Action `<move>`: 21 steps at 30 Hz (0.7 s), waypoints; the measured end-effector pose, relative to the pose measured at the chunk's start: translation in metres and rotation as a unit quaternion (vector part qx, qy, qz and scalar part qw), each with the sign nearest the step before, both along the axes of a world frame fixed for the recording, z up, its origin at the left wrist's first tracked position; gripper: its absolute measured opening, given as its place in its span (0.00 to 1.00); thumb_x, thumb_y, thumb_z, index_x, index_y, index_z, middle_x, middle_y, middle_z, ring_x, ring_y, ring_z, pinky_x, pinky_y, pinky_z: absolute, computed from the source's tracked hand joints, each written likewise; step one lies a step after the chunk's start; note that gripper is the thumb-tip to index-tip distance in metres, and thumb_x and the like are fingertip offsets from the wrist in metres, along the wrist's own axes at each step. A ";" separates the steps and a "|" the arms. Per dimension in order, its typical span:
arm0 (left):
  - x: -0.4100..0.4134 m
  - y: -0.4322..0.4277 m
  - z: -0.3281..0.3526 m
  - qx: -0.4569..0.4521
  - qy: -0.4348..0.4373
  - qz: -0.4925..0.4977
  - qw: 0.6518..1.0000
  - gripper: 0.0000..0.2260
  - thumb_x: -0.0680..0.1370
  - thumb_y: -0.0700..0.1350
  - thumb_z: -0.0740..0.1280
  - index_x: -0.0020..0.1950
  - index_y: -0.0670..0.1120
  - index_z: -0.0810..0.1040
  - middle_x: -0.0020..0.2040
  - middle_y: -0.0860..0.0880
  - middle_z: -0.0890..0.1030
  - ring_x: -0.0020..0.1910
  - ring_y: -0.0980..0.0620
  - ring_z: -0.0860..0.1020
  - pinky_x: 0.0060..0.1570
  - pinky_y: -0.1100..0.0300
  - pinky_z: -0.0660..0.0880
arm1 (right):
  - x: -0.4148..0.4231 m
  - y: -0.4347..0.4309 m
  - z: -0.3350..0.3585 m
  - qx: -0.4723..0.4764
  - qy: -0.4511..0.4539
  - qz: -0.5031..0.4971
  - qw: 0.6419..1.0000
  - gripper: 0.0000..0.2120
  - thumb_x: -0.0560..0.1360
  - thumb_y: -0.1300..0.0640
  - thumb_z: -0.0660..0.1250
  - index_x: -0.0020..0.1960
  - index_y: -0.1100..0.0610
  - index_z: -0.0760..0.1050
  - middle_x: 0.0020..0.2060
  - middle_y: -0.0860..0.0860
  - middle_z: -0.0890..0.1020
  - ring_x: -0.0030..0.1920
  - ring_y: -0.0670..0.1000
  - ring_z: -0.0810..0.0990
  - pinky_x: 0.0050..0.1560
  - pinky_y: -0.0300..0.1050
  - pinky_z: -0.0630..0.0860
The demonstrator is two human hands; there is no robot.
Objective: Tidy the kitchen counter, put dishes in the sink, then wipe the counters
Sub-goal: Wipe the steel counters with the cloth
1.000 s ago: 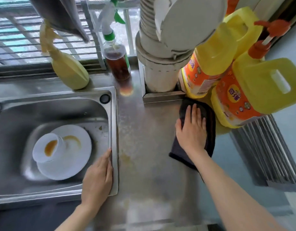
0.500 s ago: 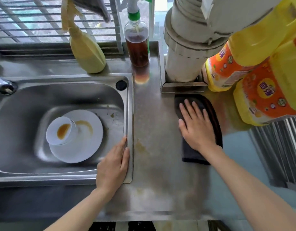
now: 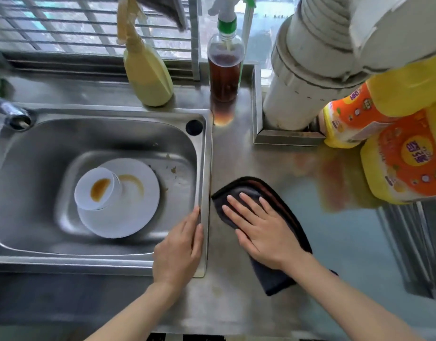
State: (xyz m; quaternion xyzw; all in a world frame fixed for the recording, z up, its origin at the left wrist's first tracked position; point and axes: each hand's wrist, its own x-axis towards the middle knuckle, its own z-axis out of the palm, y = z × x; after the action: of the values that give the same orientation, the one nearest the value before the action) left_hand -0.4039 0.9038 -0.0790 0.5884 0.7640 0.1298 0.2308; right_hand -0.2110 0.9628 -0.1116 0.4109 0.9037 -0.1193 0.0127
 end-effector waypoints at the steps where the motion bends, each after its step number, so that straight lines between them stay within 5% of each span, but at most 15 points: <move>1: 0.000 0.000 0.000 0.002 0.001 -0.003 1.000 0.21 0.77 0.54 0.52 0.66 0.52 0.72 0.55 0.52 0.82 0.47 0.49 0.82 0.36 0.56 0.76 | -0.010 0.016 -0.001 -0.002 -0.002 -0.029 1.000 0.25 0.78 0.48 0.52 0.74 0.49 0.58 0.74 0.47 0.60 0.74 0.50 0.57 0.72 0.50 0.51; 7: -0.002 0.001 -0.004 0.020 0.018 0.001 1.000 0.19 0.76 0.53 0.54 0.64 0.52 0.75 0.52 0.54 0.83 0.42 0.51 0.82 0.29 0.58 0.75 | -0.076 0.116 -0.004 -0.006 0.013 -0.166 0.986 0.28 0.77 0.46 0.42 0.76 0.52 0.52 0.76 0.50 0.53 0.76 0.51 0.49 0.73 0.49 0.41; 11: -0.003 0.001 -0.007 0.021 0.028 0.003 0.999 0.20 0.77 0.53 0.53 0.65 0.53 0.74 0.52 0.55 0.83 0.42 0.50 0.82 0.30 0.58 0.75 | -0.091 0.137 -0.003 -0.011 0.003 -0.180 0.984 0.26 0.80 0.50 0.46 0.77 0.54 0.47 0.77 0.50 0.48 0.76 0.51 0.44 0.73 0.50 0.40; 15: -0.003 -0.001 -0.005 0.022 0.023 -0.006 0.999 0.20 0.78 0.53 0.52 0.67 0.52 0.73 0.55 0.52 0.82 0.43 0.47 0.82 0.34 0.57 0.75 | -0.078 0.094 0.000 -0.013 0.021 -0.136 0.990 0.31 0.75 0.47 0.39 0.76 0.55 0.51 0.76 0.51 0.53 0.76 0.51 0.49 0.73 0.49 0.42; 21: -0.002 -0.004 0.000 0.015 0.014 -0.001 1.000 0.20 0.78 0.50 0.52 0.70 0.54 0.68 0.59 0.49 0.80 0.48 0.42 0.80 0.40 0.55 0.71 | -0.032 -0.035 0.004 -0.006 0.006 -0.026 1.000 0.26 0.78 0.50 0.51 0.75 0.54 0.58 0.74 0.50 0.61 0.75 0.51 0.55 0.73 0.51 0.51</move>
State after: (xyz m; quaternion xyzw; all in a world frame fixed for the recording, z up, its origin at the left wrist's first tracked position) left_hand -0.4055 0.8995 -0.0791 0.5944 0.7646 0.1326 0.2111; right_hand -0.2430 0.9283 -0.1071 0.4330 0.8923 -0.1274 0.0063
